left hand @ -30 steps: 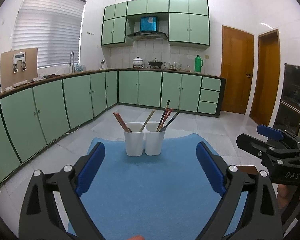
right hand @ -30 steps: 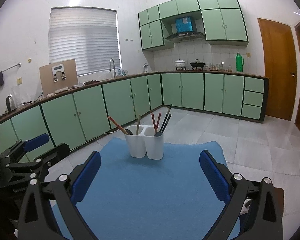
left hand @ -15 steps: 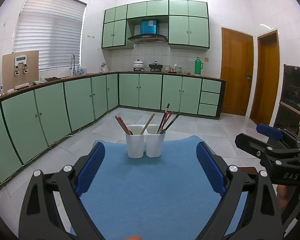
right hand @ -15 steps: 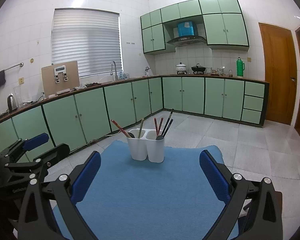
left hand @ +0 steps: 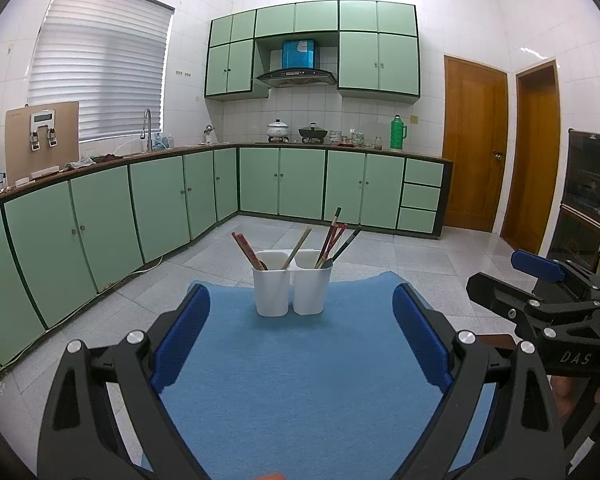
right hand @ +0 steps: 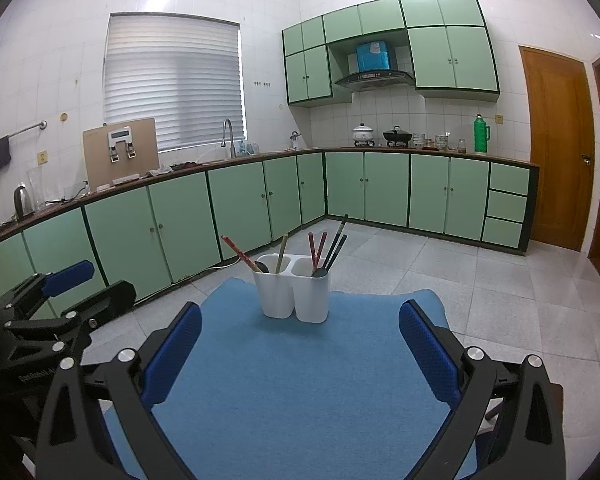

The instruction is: Organize utensils

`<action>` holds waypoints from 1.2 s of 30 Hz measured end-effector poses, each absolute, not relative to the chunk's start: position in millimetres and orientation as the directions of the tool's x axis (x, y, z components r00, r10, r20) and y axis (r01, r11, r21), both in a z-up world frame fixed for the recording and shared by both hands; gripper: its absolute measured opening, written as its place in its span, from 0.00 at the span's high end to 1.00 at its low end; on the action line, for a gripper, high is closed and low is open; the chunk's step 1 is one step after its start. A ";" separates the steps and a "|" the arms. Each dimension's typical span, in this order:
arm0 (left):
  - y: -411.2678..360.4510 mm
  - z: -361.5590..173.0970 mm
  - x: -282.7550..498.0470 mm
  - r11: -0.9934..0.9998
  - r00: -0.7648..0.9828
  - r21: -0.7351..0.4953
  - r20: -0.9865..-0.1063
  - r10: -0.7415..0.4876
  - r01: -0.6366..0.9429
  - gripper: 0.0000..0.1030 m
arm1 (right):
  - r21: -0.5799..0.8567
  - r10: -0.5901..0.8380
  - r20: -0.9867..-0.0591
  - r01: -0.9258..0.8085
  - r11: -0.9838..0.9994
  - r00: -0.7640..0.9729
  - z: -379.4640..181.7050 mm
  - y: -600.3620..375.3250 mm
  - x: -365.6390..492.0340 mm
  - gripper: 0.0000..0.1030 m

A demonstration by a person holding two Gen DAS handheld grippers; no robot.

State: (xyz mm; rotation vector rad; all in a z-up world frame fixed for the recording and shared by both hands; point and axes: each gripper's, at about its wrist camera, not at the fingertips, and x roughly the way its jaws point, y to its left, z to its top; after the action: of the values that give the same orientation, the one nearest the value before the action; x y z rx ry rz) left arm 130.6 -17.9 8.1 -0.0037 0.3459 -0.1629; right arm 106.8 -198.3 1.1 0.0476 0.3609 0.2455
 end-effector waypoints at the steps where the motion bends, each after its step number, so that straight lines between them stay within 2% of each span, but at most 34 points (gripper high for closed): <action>1: -17.9 8.2 130.7 0.987 0.928 -0.032 -0.337 -0.159 0.157 0.13 | 0.089 0.245 -0.344 -0.228 0.969 0.906 1.1 -198.0 106.7 0.06; 36: -11.3 11.2 130.6 0.988 0.930 -0.032 -0.333 -0.155 0.153 0.13 | 0.085 0.243 -0.347 -0.228 0.970 0.906 -1.5 -194.3 108.2 0.06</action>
State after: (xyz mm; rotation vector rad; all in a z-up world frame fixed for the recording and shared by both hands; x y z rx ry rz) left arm 130.6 -11.3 11.2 -0.0059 0.3415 -0.1575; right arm 108.2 -194.3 -1.5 0.0424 0.3638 0.2435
